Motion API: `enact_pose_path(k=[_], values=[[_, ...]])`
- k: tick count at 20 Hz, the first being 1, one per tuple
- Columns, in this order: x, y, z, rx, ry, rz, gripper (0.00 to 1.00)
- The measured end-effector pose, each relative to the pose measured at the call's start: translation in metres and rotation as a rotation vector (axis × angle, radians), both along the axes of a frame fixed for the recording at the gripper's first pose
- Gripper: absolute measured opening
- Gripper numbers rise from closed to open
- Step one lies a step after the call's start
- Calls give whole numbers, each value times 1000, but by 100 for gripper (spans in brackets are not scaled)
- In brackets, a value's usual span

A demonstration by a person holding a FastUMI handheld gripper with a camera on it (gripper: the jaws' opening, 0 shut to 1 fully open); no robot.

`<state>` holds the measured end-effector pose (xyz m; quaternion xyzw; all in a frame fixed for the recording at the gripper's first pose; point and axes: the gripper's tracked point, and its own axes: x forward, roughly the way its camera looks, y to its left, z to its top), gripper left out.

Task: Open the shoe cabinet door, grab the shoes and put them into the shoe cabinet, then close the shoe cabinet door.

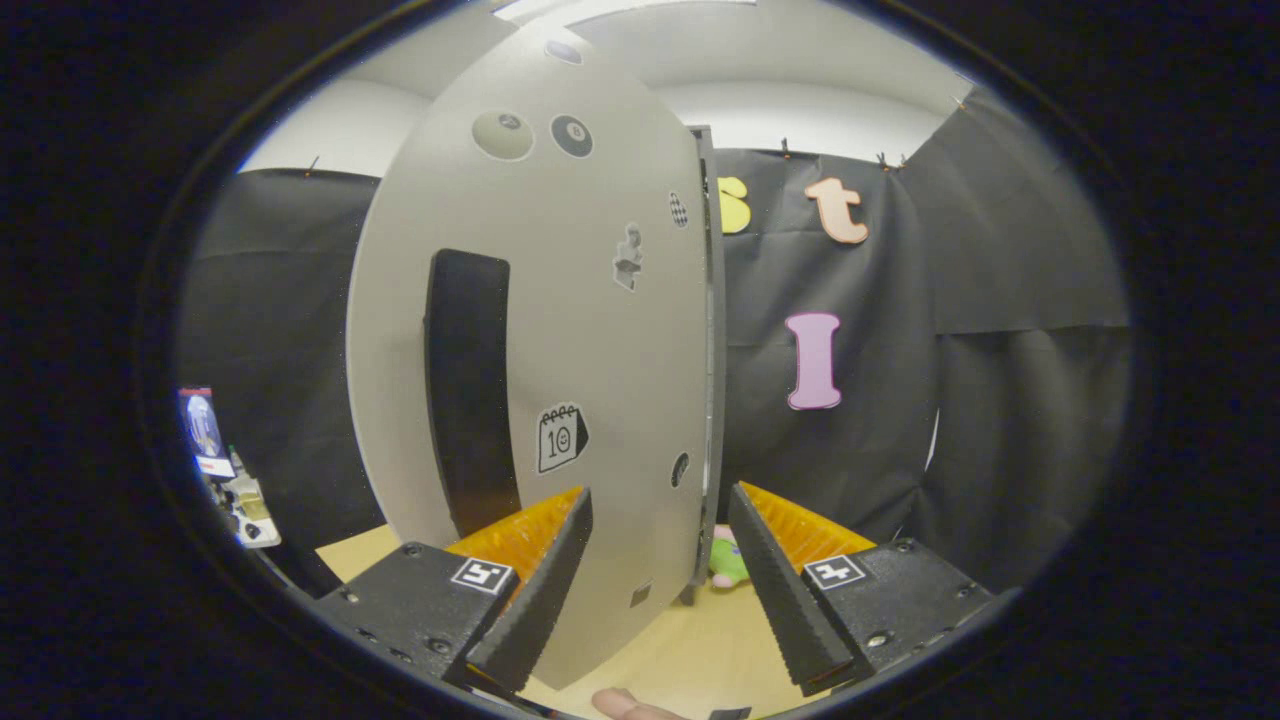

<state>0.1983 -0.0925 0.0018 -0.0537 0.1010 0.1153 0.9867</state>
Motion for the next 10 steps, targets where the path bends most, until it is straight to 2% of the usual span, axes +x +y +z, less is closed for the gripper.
enact_pose_path(k=[4, 8, 10], values=[[8, 29, -9, 58, -8, 40, 91], [23, 63, -24, 158, 68, 124, 91], [30, 78, -32, 168, 91, 149, 93]])
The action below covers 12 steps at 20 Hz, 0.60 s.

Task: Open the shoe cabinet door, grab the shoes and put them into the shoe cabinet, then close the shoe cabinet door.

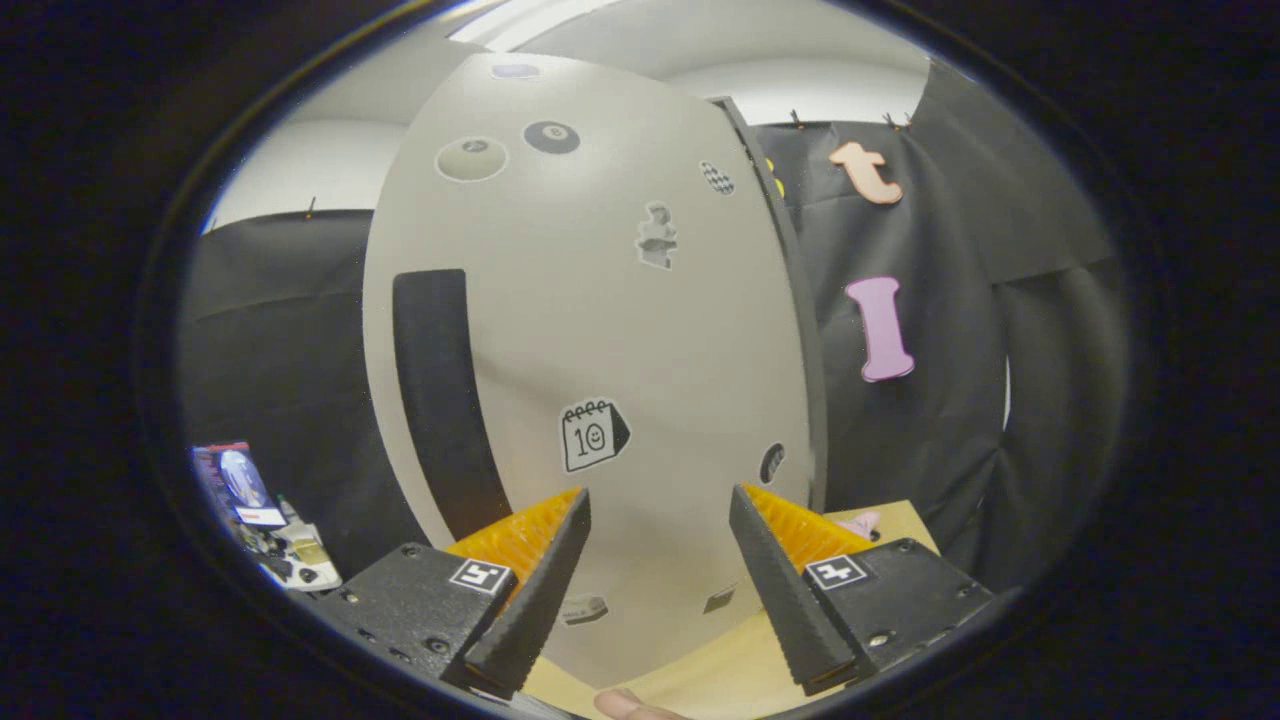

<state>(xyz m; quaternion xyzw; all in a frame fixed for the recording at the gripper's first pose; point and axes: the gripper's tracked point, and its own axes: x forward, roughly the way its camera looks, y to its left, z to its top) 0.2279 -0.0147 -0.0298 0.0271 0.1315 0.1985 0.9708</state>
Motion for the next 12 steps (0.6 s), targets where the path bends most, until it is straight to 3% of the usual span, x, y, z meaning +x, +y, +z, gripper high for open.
enact_pose_path(k=[7, 12], values=[[33, 62, -33, -67, -25, 34, 94], [24, 65, -34, -158, -174, -98, 94]])
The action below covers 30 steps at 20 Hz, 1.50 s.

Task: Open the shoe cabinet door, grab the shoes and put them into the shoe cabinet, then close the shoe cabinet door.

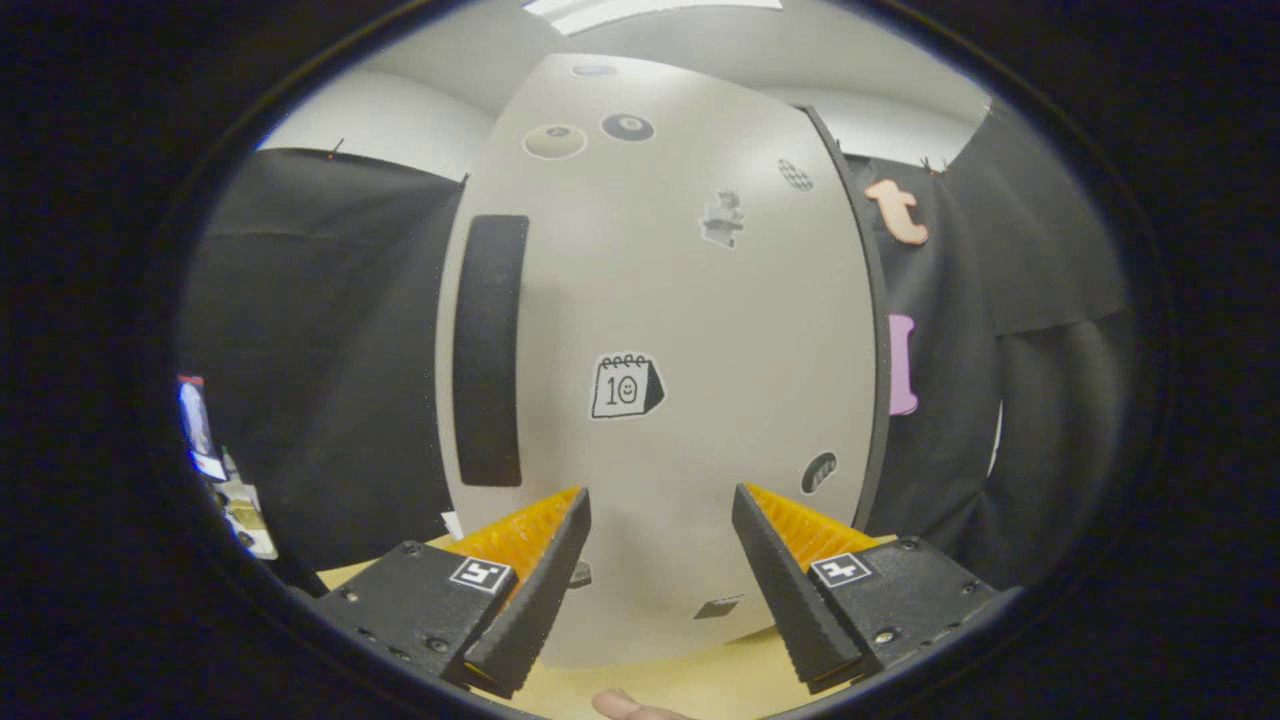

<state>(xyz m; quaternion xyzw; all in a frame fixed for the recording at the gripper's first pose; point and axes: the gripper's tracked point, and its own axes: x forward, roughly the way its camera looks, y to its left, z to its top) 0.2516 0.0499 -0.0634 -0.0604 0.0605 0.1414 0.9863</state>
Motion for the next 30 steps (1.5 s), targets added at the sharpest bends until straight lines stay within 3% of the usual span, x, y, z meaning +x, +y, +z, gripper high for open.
enact_pose_path(k=[9, 13, 17, 30], values=[[-80, 2, -7, -59, -39, -21, 99], [-113, -26, -10, -30, -25, -101, 99], [-144, -37, -9, 11, -45, -101, 99], [-175, -80, 19, 16, -141, -112, 98]])
